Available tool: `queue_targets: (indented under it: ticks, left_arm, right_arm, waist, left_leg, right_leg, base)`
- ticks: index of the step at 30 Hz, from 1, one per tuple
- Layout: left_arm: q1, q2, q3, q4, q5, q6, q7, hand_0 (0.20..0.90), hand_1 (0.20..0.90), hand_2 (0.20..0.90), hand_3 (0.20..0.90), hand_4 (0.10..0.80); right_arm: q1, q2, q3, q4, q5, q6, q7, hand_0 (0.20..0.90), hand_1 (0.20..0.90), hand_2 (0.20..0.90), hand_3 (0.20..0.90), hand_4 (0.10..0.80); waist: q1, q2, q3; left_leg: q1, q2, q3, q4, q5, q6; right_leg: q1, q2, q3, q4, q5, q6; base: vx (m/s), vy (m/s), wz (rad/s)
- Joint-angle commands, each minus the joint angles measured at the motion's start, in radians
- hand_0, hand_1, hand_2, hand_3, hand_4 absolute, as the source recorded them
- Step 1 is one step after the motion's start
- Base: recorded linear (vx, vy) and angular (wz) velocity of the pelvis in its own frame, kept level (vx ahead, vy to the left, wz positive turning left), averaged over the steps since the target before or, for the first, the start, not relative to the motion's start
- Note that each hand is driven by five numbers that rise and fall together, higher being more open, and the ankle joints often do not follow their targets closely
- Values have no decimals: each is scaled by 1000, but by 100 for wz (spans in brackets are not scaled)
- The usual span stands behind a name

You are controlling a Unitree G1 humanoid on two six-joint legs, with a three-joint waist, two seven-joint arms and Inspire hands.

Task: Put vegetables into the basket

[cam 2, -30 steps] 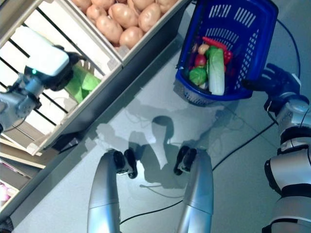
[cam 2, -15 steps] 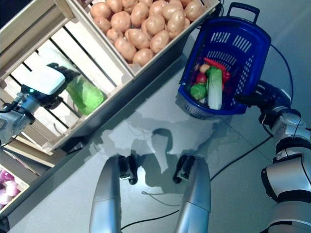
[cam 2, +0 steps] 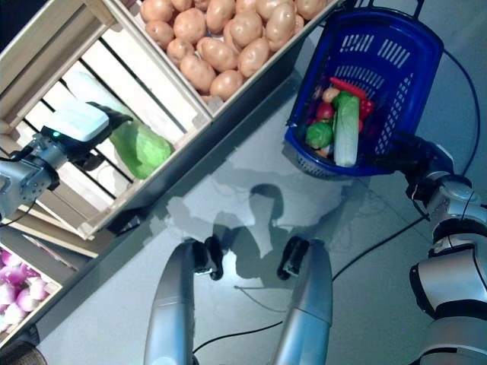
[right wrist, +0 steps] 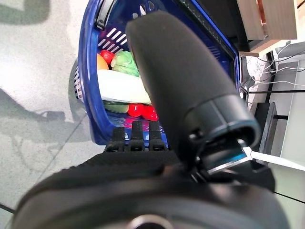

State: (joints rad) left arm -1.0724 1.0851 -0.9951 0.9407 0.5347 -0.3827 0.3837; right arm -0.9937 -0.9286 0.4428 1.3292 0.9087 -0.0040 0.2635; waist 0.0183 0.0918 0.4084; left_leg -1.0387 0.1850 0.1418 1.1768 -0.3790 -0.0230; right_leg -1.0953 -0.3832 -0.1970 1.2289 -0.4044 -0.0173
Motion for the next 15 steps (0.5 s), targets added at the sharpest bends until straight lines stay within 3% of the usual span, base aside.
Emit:
queue_targets:
  ticks: [1, 9, 15]
  left_arm:
    - [-102, 104, 34, -3, -14, 19, 137, 900, 900, 900, 900, 800]
    - [-115, 71, -32, 26, 73, -2, 130, 900, 900, 900, 900, 800]
    - [-162, 66, -116, 9, 262, -31, 390, 900, 900, 900, 900, 800]
  right_arm:
    - [-30, -89, -51, 3, -3, -59, 35, 900, 900, 900, 900, 800]
    - [-64, -86, -20, -13, 6, -63, 19, 900, 900, 900, 900, 800]
    - [-71, -82, -8, -28, 19, -55, -3, 900, 900, 900, 900, 800]
  waist:
    - [-6, 18, -12]
    - [-10, 5, -2]
    - [-14, -11, 3]
  left_leg:
    - [97, 11, -1, -134, -51, -26]
    - [32, 17, -16, -83, -60, -27]
    - [-52, 30, -35, -20, -74, -24]
  right_leg:
    - [143, -14, 54, -105, -32, -2]
    - [77, -24, 60, -60, -34, -1]
    - [1, -32, 63, -12, -36, -2]
  base:
    - [0, 0, 0]
    - [-3, 12, 1]
    - [0, 0, 0]
